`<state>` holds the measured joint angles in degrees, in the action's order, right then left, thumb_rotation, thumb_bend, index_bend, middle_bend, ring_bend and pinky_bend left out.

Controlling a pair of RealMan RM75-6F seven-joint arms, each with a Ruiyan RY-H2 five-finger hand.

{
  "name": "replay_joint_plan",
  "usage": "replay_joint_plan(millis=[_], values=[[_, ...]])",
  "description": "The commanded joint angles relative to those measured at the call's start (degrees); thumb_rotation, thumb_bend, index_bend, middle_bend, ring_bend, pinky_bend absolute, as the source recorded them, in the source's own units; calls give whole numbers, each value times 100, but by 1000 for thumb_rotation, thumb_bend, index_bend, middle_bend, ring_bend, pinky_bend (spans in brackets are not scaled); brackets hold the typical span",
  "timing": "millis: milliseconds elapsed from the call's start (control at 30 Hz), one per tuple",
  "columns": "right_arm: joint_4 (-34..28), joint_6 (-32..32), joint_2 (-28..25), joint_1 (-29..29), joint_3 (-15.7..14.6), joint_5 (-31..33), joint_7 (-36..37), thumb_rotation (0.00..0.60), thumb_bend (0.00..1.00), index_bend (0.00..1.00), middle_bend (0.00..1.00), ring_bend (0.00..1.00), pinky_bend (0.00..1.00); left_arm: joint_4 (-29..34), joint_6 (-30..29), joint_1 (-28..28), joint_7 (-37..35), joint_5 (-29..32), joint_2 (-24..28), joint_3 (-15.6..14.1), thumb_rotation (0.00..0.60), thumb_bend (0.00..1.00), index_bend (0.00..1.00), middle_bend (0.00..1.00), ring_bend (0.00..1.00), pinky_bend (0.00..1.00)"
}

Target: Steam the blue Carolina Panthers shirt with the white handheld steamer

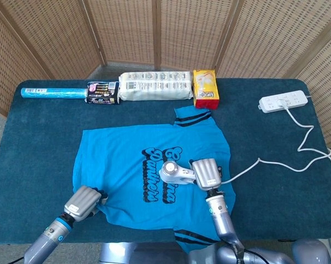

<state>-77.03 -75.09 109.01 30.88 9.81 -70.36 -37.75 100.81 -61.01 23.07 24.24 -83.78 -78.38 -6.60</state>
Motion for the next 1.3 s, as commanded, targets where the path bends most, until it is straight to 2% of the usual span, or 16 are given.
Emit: replay_joint_plan(millis=[33, 500, 800, 933, 1300], values=[[109, 63, 27, 30, 76, 34, 55, 600, 316, 768, 805, 800, 771, 3, 2, -3, 15, 16, 1, 3, 600, 431, 570, 626, 566, 647], [735, 386, 139, 291, 453, 198, 208, 600, 315, 768, 805, 800, 771, 5, 24, -8, 67, 137, 0, 40, 600, 430, 570, 626, 566, 648], [982, 529, 115, 433, 596, 268, 224, 600, 315, 768, 805, 800, 770, -14, 10, -24, 56, 171, 0, 46, 600, 430, 571, 626, 566, 648], [963, 520, 97, 407, 553, 257, 265, 600, 315, 768, 805, 800, 770, -21, 7, -29, 45, 164, -1, 39, 600, 431, 570, 626, 566, 648], [455, 284, -73, 149, 178, 32, 226, 600, 314, 768, 805, 800, 771, -27, -16, -34, 5, 98, -11, 30, 600, 432, 570, 626, 566, 648]])
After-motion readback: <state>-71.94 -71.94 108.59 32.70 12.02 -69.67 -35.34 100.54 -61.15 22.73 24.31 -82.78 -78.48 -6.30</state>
